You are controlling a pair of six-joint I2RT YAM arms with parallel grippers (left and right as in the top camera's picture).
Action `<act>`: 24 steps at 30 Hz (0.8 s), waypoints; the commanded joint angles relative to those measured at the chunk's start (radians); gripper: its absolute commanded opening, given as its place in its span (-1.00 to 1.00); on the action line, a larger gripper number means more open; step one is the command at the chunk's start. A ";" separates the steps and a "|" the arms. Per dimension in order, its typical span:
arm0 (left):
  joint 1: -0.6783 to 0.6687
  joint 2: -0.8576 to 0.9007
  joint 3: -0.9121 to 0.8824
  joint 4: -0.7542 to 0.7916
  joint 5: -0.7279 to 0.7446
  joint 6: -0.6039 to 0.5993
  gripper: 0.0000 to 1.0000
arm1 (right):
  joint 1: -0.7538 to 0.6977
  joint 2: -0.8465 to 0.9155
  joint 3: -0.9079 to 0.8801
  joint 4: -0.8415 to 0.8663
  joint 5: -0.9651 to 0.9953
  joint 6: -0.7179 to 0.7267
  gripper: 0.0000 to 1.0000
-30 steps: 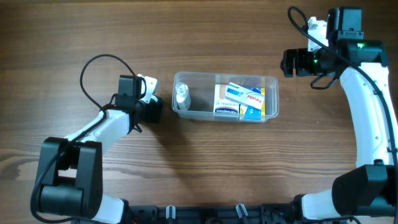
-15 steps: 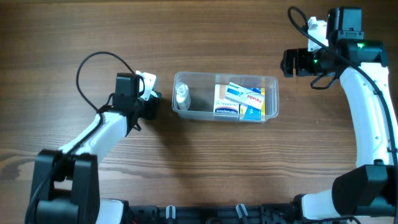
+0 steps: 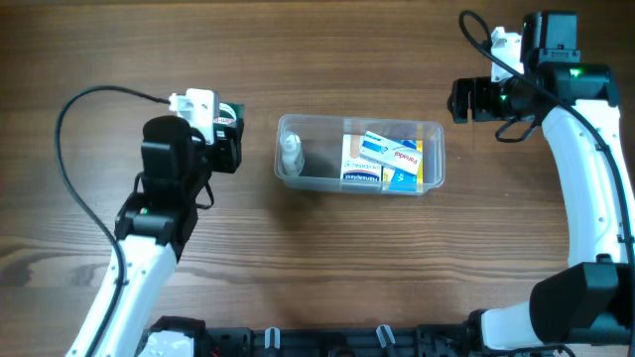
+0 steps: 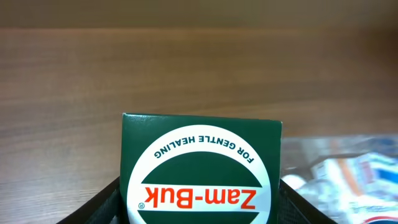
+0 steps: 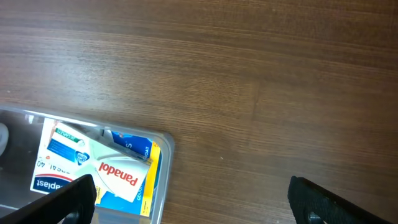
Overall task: Pack container
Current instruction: 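Carry the Zam-Buk tin right and lower it into the container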
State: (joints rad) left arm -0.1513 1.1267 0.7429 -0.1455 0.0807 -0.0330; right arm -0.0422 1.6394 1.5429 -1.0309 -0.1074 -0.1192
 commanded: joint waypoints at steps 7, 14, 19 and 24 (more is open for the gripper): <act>-0.269 -0.044 0.066 0.009 -0.029 -0.164 -0.22 | 0.003 -0.012 0.003 0.003 0.007 0.015 0.99; -0.432 0.036 0.077 0.059 -0.126 -0.261 -0.25 | 0.003 -0.012 0.003 0.003 0.006 0.015 1.00; -0.500 0.141 0.087 0.147 -0.143 -0.284 -0.26 | 0.003 -0.012 0.003 0.003 0.007 0.015 0.99; -0.528 0.270 0.210 0.069 -0.162 -0.317 -0.28 | 0.003 -0.012 0.003 0.003 0.006 0.014 0.99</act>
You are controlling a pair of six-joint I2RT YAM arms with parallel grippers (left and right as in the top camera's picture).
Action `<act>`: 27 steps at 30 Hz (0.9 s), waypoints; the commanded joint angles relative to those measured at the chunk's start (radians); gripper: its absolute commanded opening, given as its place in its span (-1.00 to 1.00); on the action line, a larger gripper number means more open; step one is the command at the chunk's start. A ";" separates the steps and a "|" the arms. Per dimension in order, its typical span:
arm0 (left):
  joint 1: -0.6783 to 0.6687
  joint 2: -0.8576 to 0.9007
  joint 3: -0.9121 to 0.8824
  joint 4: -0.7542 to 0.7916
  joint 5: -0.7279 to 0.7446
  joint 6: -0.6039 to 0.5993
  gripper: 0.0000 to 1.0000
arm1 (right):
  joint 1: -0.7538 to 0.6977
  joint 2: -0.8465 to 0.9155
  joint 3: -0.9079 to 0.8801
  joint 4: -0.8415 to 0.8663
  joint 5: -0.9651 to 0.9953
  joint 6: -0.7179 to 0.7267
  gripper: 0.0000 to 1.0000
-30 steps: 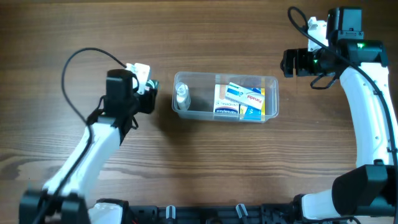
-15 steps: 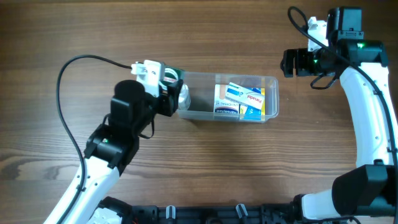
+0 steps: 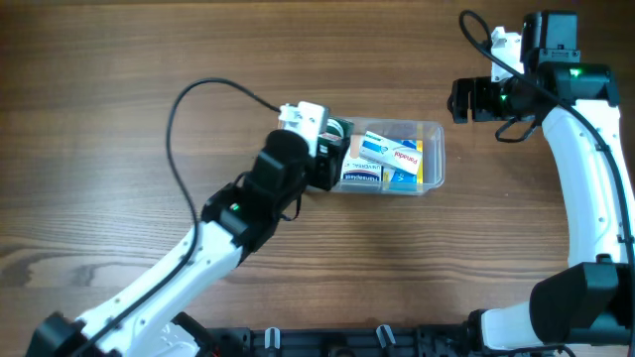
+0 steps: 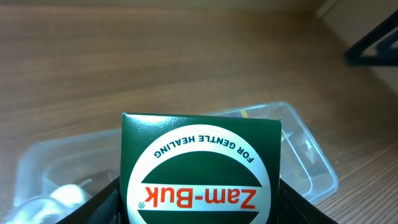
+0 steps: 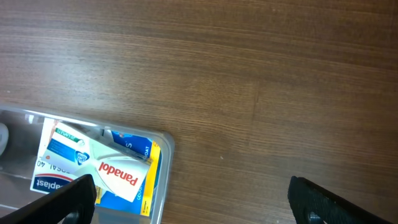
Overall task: Pack container
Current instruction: 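Carry the Zam-Buk tin right and lower it into the container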
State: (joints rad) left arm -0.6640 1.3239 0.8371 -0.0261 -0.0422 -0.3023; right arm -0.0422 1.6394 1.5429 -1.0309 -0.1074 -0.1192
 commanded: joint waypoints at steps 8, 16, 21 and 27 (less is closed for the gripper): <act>-0.015 0.244 0.356 -0.340 -0.158 -0.047 -0.27 | 0.003 -0.012 0.003 0.003 0.007 0.015 0.99; -0.015 0.305 0.355 -0.372 -0.158 -0.080 -0.26 | 0.003 -0.012 0.003 0.003 0.007 0.015 0.99; -0.015 0.328 0.355 -0.377 -0.158 -0.080 -0.25 | 0.003 -0.012 0.003 0.003 0.006 0.015 0.99; -0.019 0.384 0.355 -0.393 -0.158 -0.099 -0.24 | 0.003 -0.012 0.003 0.003 0.006 0.015 0.99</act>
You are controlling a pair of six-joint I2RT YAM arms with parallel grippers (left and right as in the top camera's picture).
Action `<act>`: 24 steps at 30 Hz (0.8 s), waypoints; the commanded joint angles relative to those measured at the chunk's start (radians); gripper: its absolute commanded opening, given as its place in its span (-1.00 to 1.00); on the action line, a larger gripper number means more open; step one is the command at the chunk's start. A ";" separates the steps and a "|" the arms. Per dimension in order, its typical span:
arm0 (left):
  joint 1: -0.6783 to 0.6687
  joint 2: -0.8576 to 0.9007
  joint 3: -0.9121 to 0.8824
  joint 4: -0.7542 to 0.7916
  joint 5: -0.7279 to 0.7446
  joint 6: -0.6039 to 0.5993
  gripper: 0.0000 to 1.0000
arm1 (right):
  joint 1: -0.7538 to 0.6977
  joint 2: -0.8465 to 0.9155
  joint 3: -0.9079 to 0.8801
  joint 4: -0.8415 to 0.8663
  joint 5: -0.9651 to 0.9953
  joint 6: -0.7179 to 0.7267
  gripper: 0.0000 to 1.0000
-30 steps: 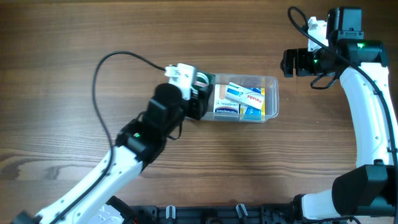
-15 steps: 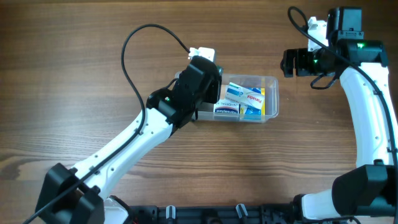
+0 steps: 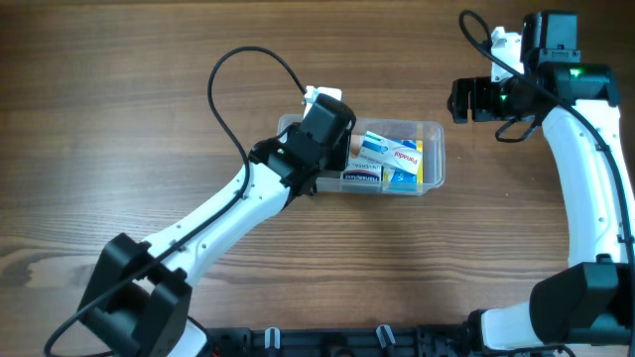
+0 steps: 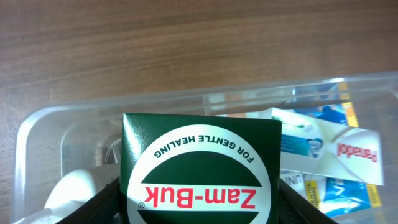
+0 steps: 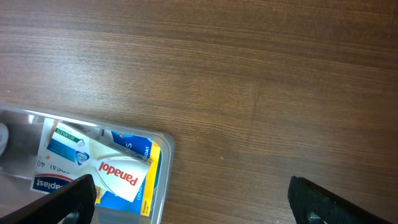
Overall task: Pack container
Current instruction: 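Carry the Zam-Buk tin right and lower it into the container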
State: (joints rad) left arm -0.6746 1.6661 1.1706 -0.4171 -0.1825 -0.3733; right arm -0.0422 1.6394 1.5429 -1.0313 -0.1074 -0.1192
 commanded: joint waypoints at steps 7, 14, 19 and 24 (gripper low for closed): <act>-0.008 0.096 0.022 0.021 -0.017 -0.086 -0.19 | 0.003 -0.012 0.003 0.003 0.006 0.015 0.99; -0.008 0.101 0.022 0.019 -0.017 -0.088 -0.18 | 0.003 -0.012 0.003 0.003 0.006 0.015 0.99; -0.008 0.121 0.021 0.016 -0.018 -0.088 -0.18 | 0.003 -0.012 0.003 0.003 0.006 0.015 1.00; -0.008 0.153 0.021 0.021 -0.018 -0.087 -0.10 | 0.003 -0.012 0.003 0.003 0.006 0.015 1.00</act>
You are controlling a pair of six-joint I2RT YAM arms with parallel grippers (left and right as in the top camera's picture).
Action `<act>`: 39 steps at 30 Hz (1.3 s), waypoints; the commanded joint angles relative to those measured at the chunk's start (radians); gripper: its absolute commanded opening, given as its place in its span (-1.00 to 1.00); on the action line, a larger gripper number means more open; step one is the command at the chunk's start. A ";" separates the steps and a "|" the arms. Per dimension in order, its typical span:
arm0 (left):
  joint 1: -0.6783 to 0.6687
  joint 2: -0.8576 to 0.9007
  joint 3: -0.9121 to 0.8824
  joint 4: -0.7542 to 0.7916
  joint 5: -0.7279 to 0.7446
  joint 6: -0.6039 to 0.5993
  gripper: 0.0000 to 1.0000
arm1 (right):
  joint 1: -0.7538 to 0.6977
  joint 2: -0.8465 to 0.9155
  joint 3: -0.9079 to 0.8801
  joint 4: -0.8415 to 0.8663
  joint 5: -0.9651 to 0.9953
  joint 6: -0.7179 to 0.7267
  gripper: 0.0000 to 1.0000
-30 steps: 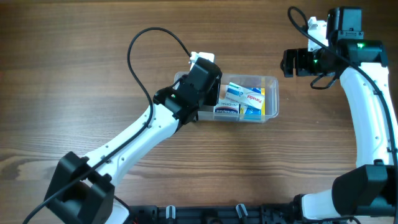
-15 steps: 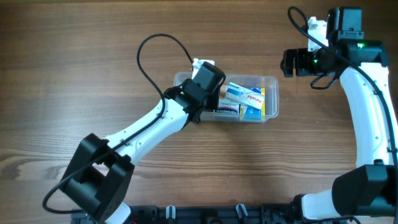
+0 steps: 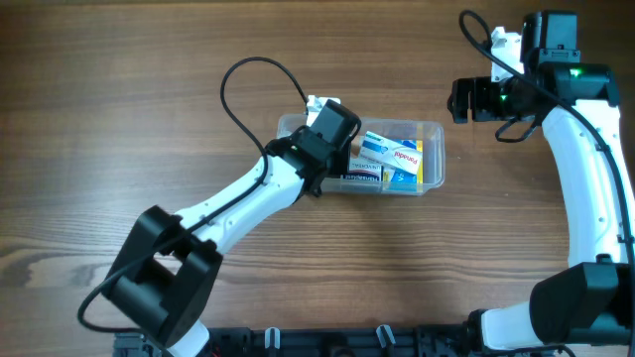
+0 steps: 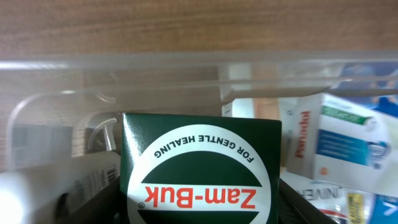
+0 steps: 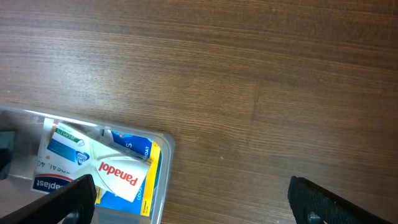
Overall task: Pack container
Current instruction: 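Carry the Zam-Buk tin right and lower it into the container, then release the tin and lift the left gripper away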
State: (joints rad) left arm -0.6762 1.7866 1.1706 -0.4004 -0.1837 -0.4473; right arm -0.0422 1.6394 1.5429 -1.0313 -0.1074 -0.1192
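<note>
The clear plastic container [image 3: 434,164] sits mid-table. My left gripper [image 3: 334,131] is shut on a green Zam-Buk box [image 4: 200,168], which is down inside the container's left half, its far wall [image 4: 186,62] right ahead. A white bottle [image 4: 56,180] lies just left of the box. A Panadol box [image 3: 403,154] and other medicine packs fill the right half. My right gripper [image 3: 459,100] hangs open and empty, off the container's right end over bare wood [image 5: 193,202].
The left arm's black cable [image 3: 248,74] loops over the table behind the container. The container's right corner [image 5: 163,180] shows at the lower left of the right wrist view. Brown wooden tabletop [image 3: 119,59] lies all around.
My left gripper, still shut on the Zam-Buk box, has gone from just above the container's rim to down inside it, beside the white bottle. The right arm has not moved.
First my left gripper held the Zam-Buk box over the table left of the container. Then it was at the container's left end, then above its left half, and now the box is inside. My right gripper stayed open and still throughout.
</note>
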 commanded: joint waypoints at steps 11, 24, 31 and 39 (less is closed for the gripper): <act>-0.006 0.031 0.021 0.011 -0.019 -0.009 0.55 | 0.003 -0.012 0.003 0.003 0.006 0.015 1.00; -0.006 -0.060 0.021 0.023 -0.011 -0.008 0.36 | 0.003 -0.012 0.003 0.003 0.006 0.015 0.99; -0.003 -0.230 0.021 0.021 0.003 0.008 0.41 | 0.003 -0.012 0.003 0.003 0.006 0.015 0.99; 0.160 -0.444 0.021 -0.011 -0.010 0.048 0.52 | 0.003 -0.012 0.003 0.003 0.006 0.015 0.99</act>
State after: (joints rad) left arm -0.6041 1.4204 1.1721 -0.3939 -0.1822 -0.4229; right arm -0.0422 1.6394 1.5429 -1.0313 -0.1070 -0.1192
